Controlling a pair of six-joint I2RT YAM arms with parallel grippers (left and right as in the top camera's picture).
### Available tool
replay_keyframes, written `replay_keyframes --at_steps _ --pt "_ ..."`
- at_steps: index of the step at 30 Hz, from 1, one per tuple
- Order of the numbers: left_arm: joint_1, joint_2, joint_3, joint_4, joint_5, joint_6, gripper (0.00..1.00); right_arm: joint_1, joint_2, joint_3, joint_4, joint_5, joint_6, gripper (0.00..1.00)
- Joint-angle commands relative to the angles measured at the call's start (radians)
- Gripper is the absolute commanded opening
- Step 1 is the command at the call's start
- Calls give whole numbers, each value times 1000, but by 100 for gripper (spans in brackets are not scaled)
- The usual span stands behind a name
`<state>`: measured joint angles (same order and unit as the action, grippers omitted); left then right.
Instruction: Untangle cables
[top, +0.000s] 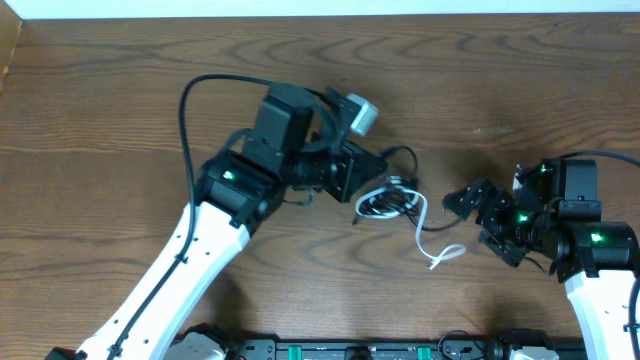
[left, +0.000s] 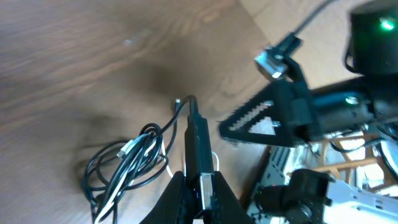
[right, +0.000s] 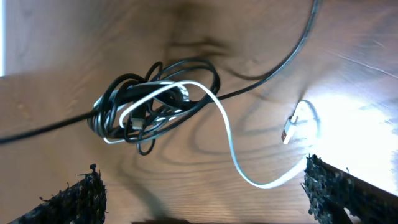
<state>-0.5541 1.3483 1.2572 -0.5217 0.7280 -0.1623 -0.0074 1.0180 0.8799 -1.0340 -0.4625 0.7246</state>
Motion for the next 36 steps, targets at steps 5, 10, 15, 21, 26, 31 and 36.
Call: replay_keyframes --at_steps 5,10,15,21,26,31,36 --pt "-93 -17 4 3 24 -77 8 -4 -10 7 -51 71 0 99" --pt "-153 -56 4 0 24 -80 8 -4 -10 7 -63 98 0 99" --pt "-184 -115 3 2 23 -79 8 -4 -10 7 -62 98 0 99" --pt "-184 -192 4 18 23 -79 8 -4 -10 7 -62 121 0 99" --pt "-184 -223 4 30 -66 -60 8 -4 -10 7 -62 124 0 99" --pt "-184 -205 4 31 -332 -60 8 -4 -10 7 -62 124 0 99" --pt "-184 -116 3 16 -434 -60 76 -4 -10 7 -62 124 0 99"
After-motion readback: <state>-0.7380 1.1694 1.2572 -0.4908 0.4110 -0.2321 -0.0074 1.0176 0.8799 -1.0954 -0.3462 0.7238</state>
